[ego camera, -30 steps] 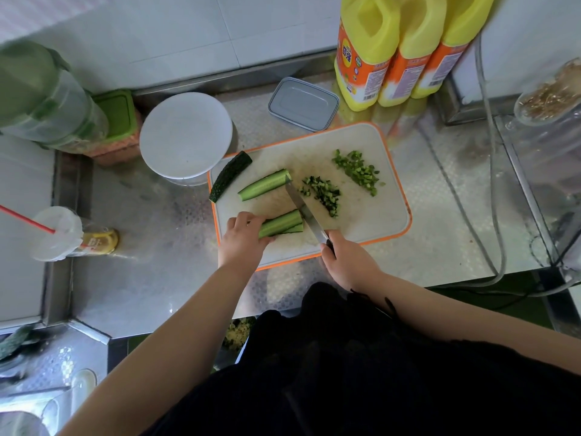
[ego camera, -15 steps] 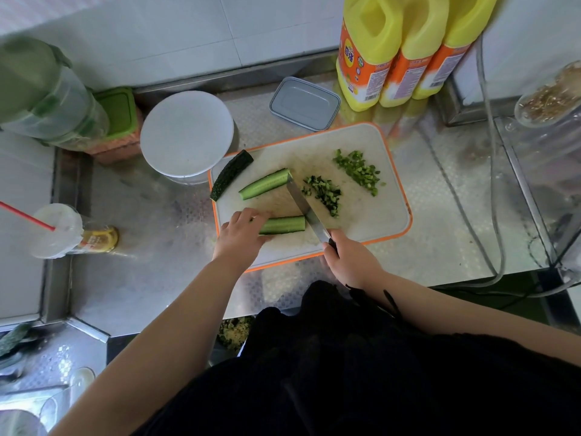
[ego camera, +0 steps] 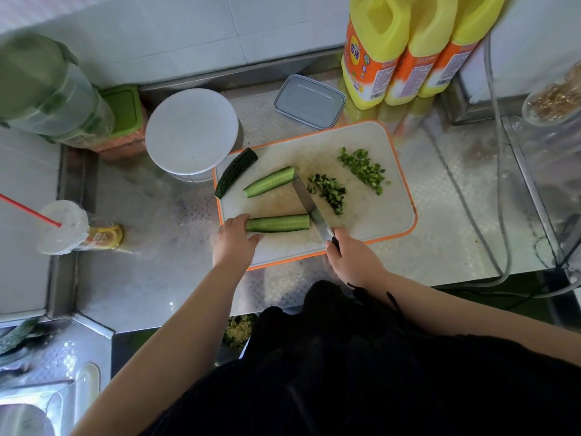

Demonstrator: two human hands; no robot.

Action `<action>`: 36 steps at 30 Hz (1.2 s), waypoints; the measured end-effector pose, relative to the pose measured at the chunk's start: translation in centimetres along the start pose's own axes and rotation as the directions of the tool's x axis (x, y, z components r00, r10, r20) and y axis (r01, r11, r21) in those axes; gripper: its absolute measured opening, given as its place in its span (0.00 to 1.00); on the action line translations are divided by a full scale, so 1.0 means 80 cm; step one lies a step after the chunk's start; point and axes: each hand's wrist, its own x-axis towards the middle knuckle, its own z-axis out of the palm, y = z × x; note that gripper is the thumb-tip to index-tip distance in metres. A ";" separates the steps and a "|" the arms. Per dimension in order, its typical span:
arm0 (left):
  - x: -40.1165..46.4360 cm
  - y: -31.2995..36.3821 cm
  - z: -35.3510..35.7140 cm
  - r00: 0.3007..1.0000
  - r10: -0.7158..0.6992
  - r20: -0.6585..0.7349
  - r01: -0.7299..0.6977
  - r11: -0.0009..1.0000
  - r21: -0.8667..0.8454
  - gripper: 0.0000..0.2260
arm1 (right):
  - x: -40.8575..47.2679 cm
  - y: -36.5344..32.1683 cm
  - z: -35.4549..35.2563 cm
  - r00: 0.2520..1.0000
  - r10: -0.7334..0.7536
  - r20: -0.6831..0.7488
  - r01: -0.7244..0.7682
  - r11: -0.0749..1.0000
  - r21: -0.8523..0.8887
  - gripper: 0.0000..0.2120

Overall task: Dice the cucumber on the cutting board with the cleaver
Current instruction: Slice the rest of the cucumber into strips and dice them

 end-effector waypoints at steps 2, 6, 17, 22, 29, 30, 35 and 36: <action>0.000 0.007 0.003 1.000 -0.006 -0.008 0.007 1.000 0.019 0.22 | 0.000 -0.006 0.002 1.000 -0.007 0.015 0.007 1.000 -0.012 0.17; -0.007 0.013 0.005 0.997 0.071 -0.029 -0.063 0.976 0.208 0.20 | 0.001 -0.019 0.009 0.998 -0.034 0.047 0.035 0.999 -0.033 0.16; -0.010 0.021 0.013 0.977 0.211 -0.035 -0.199 0.957 0.213 0.19 | 0.011 -0.034 0.005 0.996 0.007 0.084 0.004 0.991 -0.131 0.09; -0.008 0.019 0.014 0.957 0.288 -0.014 -0.278 0.932 0.232 0.17 | 0.014 -0.041 0.007 0.992 -0.042 0.117 0.059 0.988 -0.144 0.08; 0.000 0.016 0.010 0.905 0.424 0.041 -0.415 0.853 0.316 0.18 | 0.018 -0.047 0.015 0.988 -0.054 0.148 0.073 0.989 -0.126 0.09; 0.002 0.016 0.008 0.896 0.439 0.062 -0.431 0.830 0.354 0.19 | 0.017 -0.044 0.015 0.989 -0.047 0.142 0.066 0.989 -0.131 0.08; 0.013 0.024 0.005 0.882 0.448 0.148 -0.458 0.741 0.491 0.20 | 0.013 -0.019 -0.005 0.997 -0.006 0.073 0.019 0.984 -0.178 0.05; 0.013 0.028 0.007 0.878 0.455 0.147 -0.466 0.747 0.474 0.21 | 0.014 -0.013 -0.010 0.999 -0.007 0.046 0.015 0.982 -0.187 0.05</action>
